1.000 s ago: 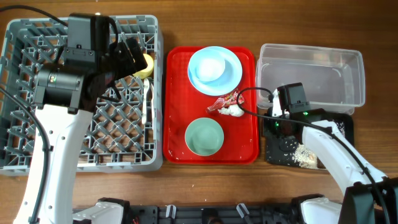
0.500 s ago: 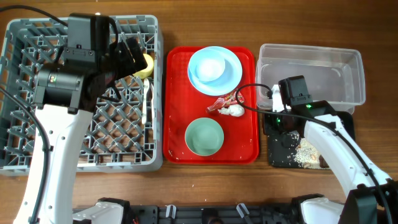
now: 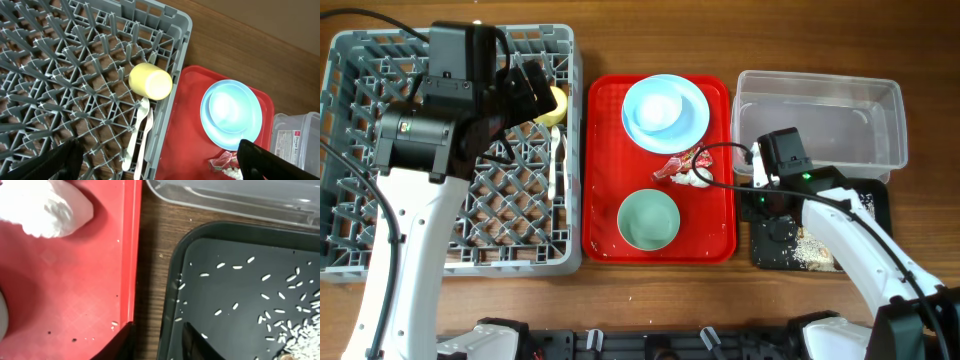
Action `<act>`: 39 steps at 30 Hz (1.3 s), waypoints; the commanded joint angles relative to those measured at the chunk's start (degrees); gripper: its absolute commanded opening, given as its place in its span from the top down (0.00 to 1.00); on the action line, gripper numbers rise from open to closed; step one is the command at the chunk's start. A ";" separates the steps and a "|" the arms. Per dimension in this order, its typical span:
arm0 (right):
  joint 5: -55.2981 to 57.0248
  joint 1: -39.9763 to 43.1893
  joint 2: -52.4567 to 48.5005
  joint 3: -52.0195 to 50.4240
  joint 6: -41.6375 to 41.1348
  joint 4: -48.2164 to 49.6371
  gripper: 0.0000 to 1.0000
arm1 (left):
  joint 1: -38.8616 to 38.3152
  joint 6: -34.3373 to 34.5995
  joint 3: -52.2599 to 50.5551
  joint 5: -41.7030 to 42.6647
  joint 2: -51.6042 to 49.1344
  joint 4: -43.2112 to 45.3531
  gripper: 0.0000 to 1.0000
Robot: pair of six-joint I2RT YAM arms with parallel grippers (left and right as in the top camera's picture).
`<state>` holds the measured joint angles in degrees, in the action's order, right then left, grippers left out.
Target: Sort waste into correct bins and load items into the dishwasher rack
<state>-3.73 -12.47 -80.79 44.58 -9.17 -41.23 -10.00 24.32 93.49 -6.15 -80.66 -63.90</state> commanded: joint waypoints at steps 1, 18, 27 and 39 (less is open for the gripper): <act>0.48 -0.31 -0.37 -2.45 -1.46 1.44 0.72 | 0.26 0.13 0.50 -0.35 0.24 0.15 0.00; 0.24 -5.20 -0.28 11.61 -0.02 -9.03 0.70 | 0.26 0.13 0.50 -0.35 0.24 0.15 0.00; -2.27 -14.38 -3.61 18.51 0.13 -0.11 0.66 | 0.26 0.13 0.50 -0.35 0.24 0.15 0.00; 1.16 -14.86 -24.83 18.58 3.04 6.47 0.76 | 0.26 0.13 0.50 -0.35 0.24 0.15 0.00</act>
<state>-3.53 -27.20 -104.77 63.31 -7.70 -34.74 -10.00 24.34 93.49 -6.15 -80.66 -63.90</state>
